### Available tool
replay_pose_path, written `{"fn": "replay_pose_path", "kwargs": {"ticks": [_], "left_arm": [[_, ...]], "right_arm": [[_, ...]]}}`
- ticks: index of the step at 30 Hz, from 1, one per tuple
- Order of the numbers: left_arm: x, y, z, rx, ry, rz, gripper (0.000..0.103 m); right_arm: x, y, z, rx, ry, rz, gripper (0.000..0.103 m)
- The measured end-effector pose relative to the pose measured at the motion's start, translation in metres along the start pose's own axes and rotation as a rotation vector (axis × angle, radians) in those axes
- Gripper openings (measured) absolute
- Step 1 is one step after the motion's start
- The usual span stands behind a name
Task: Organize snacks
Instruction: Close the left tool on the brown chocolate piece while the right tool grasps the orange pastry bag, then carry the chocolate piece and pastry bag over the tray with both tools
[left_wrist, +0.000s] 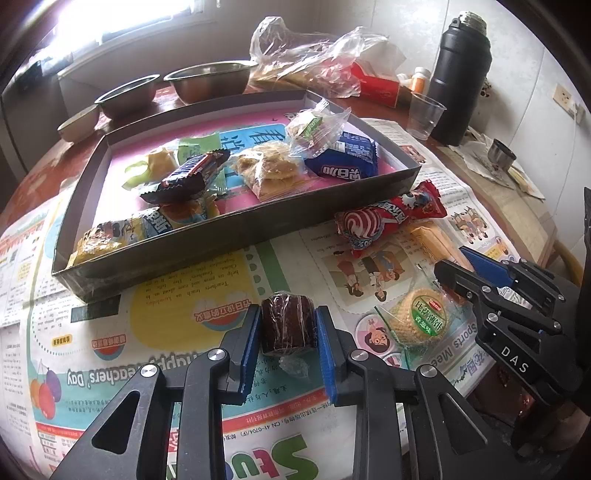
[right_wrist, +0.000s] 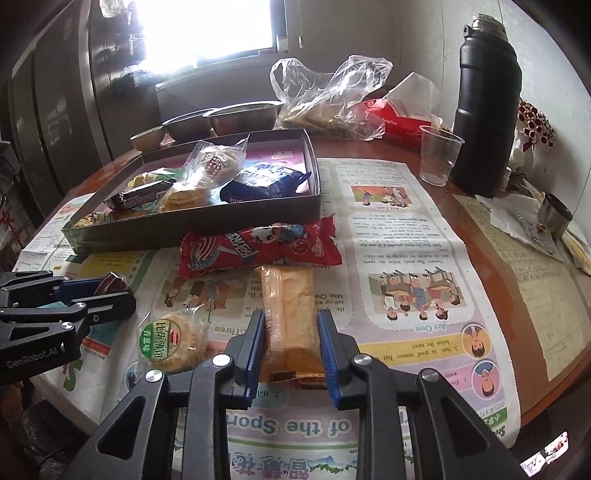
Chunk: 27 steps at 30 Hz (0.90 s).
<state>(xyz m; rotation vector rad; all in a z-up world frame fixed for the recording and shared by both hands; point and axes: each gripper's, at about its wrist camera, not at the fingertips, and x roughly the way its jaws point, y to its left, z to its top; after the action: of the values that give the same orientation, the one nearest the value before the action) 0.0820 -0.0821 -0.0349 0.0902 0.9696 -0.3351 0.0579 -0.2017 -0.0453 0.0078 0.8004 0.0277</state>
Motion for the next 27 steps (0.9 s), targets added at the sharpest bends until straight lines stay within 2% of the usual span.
{"fn": "replay_pose_path", "kwargs": {"ticks": [10,27], "left_arm": [[-0.01,0.01,0.002,-0.038,-0.01,-0.055,0.029],[-0.035,0.022,0.011,-0.074,-0.083,-0.058,0.029]], "right_arm": [[-0.005,-0.006,0.002,0.032,-0.004,0.026,0.027],[-0.025,-0.001,0.017,0.041,-0.062,0.053,0.027]]}}
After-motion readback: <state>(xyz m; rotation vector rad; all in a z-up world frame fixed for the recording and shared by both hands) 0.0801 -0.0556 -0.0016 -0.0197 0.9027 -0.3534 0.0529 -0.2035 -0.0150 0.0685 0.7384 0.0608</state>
